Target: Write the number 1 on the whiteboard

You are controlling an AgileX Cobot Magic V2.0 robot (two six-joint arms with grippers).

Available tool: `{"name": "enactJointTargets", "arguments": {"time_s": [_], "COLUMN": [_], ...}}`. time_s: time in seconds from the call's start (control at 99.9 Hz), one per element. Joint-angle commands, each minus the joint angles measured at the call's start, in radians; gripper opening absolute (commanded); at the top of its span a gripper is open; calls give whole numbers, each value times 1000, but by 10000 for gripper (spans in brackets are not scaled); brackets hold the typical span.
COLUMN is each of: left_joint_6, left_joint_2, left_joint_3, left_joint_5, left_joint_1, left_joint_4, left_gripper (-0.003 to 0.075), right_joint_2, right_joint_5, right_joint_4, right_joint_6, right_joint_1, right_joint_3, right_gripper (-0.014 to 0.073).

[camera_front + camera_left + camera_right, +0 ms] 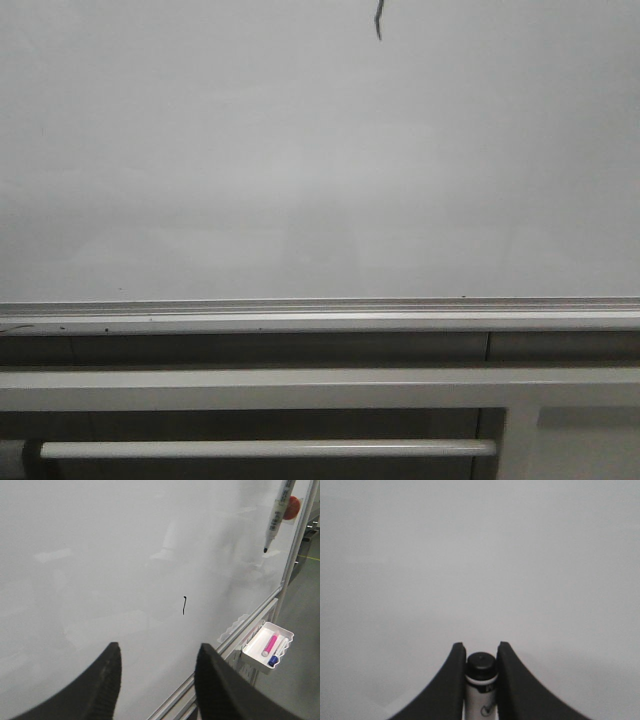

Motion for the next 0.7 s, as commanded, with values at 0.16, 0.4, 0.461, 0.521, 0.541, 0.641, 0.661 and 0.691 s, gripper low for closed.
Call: {"name": "enactJointTargets", "arguments": {"time_s": [0.16,0.4,0.461,0.521,0.541,0.641,0.661,0.691], "left_joint_6": [-9,-9,-9,-11,-12,-20,-27,-37], "left_joint_2": [3,-43,-69,-98,-110,-169,-182,-203], "left_joint_3": [-33,-4,21,50,57,120,133,154], "left_joint_5": [-99,-301,-355,-395,-403,-468,-483,-507], "left_joint_1": [3,3,3,3,3,3,3,3], "left_joint_4": [-68,-68,-68,-68,-68,-70,-70,-70], "left_gripper": [-20,-20,-20,-20,-20,-20,-20,-20], "right_joint_2": [-94,-241,-285,-326,-342,-418,-433,-454], "right_joint_5": [-121,-121,-127,-146,-152,-181,-188,-198], "right_joint_4": [29,29,27,27,27,27,27,27], "right_joint_6": [4,5,5,5,6,10,10,10], "right_joint_1": [-1,-1,-1,-1,-1,-1,-1,-1], "right_joint_3": [16,200,235,261,271,317,327,340], "right_gripper": [-53,-53,-53,-53,-53,-53,-53,-52]}}
